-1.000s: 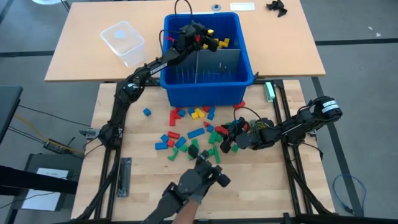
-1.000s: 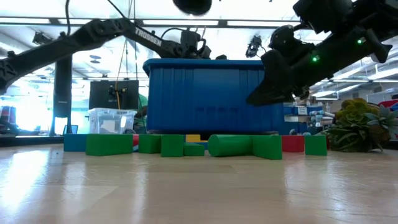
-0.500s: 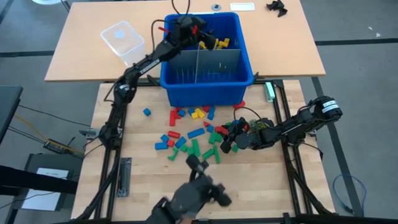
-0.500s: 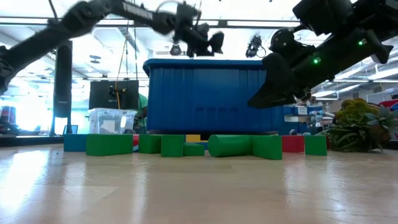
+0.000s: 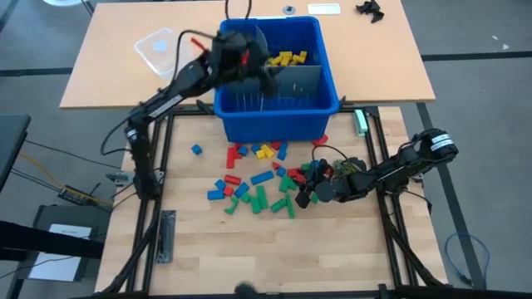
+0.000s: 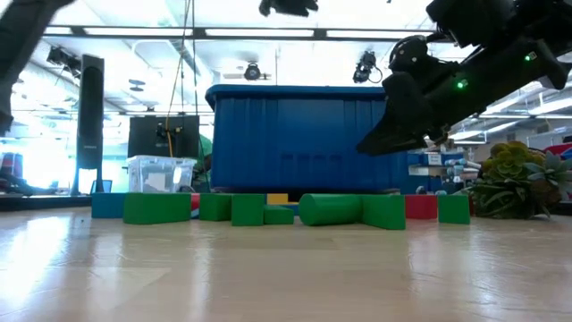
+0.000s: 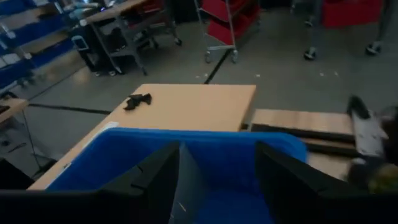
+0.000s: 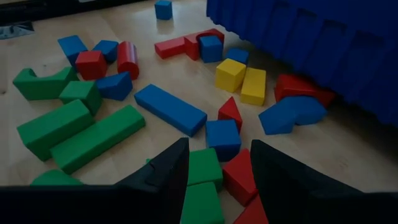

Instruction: Sort Items/Unsort Items

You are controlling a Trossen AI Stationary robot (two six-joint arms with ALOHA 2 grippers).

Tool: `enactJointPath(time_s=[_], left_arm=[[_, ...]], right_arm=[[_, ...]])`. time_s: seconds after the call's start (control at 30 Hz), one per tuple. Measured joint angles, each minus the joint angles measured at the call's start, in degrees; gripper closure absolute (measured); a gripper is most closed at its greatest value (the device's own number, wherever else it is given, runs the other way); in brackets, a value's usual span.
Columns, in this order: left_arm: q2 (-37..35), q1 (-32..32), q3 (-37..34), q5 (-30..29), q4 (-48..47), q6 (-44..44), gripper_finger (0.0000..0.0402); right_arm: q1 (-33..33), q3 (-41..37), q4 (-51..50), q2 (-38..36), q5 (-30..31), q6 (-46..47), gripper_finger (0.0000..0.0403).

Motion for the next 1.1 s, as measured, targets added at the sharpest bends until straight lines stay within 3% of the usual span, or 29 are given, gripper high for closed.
enactJointPath(time_s=[0.17,0.53,0.83,1.0,1.1], left_arm=[[-9.5,-6.5,-12.9,-5.4,0.5,-0.4,0.0190],[-32.4,-18.6,-50.7,-18.9,13.3,-9.3,0.0191],[-34.9,-26.4,-67.7,-21.5,14.4,-14.3,0.0191],[-34.8,-27.7,-77.2,-21.4,22.1,-19.2,0.0191],[-34.0,-27.6,-82.7,-19.4,31.5,-22.3,0.0191]], right_arm=[[0.0,0.0,0.0,0.0,-0.3,0.1,0.0232],[0.0,0.0,1.7,0.0,-4.5,-0.6,0.0232],[-0.7,0.0,6.0,0.0,-4.6,-3.4,0.0232],[-2.1,0.2,9.8,0.0,-5.4,-7.2,0.0231],[-4.0,1.1,9.8,0.0,-5.7,-8.5,0.0227]])
